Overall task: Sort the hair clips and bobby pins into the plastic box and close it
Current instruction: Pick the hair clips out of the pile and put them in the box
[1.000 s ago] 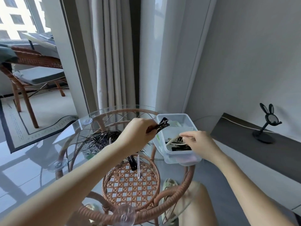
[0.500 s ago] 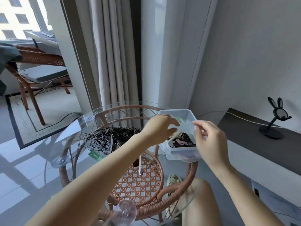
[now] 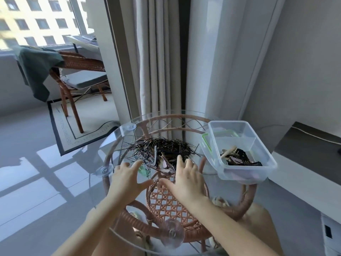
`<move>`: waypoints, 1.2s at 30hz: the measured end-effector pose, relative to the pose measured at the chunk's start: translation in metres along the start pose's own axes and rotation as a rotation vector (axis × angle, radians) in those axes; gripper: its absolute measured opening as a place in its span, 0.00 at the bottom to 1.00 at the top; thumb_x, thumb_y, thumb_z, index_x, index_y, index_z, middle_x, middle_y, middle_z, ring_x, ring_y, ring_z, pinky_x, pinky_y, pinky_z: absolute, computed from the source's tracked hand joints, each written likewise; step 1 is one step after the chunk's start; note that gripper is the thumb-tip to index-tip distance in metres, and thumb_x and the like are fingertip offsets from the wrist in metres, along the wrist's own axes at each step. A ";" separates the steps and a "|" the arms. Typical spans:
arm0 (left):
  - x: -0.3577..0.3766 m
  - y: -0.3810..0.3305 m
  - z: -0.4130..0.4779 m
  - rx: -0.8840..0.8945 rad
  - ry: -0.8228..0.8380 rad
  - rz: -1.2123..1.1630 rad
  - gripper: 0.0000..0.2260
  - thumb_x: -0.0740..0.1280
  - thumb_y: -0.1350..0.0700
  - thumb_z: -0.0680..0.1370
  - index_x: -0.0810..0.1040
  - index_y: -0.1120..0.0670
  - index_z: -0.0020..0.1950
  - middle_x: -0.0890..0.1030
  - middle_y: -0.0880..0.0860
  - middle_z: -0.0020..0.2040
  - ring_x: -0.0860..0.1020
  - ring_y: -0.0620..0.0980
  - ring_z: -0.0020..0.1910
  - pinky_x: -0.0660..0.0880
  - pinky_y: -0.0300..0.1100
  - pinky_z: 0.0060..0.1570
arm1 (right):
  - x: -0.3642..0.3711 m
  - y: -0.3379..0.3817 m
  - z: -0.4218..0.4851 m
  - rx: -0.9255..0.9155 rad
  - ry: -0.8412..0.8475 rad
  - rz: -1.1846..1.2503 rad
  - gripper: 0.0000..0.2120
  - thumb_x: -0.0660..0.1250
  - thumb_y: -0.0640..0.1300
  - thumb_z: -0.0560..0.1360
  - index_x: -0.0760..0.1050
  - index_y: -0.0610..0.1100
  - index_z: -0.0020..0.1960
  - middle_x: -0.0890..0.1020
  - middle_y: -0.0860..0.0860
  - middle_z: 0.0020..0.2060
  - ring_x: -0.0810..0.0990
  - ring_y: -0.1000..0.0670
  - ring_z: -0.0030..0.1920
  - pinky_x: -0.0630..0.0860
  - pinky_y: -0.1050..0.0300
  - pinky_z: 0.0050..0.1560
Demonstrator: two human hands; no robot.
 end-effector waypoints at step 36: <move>-0.081 -0.146 0.027 0.388 0.059 -0.821 0.35 0.68 0.33 0.62 0.73 0.52 0.63 0.82 0.50 0.55 0.81 0.44 0.50 0.78 0.41 0.54 | -0.151 -0.127 -0.008 -0.077 -0.239 0.582 0.13 0.64 0.35 0.75 0.80 0.48 0.55 0.84 0.54 0.44 0.82 0.56 0.42 0.77 0.65 0.42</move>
Point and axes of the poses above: each hand's wrist, its own z-axis towards the middle knuckle, its own x-axis out of the palm, y = z × x, the point moved 3 cm from there along z, towards the middle knuckle
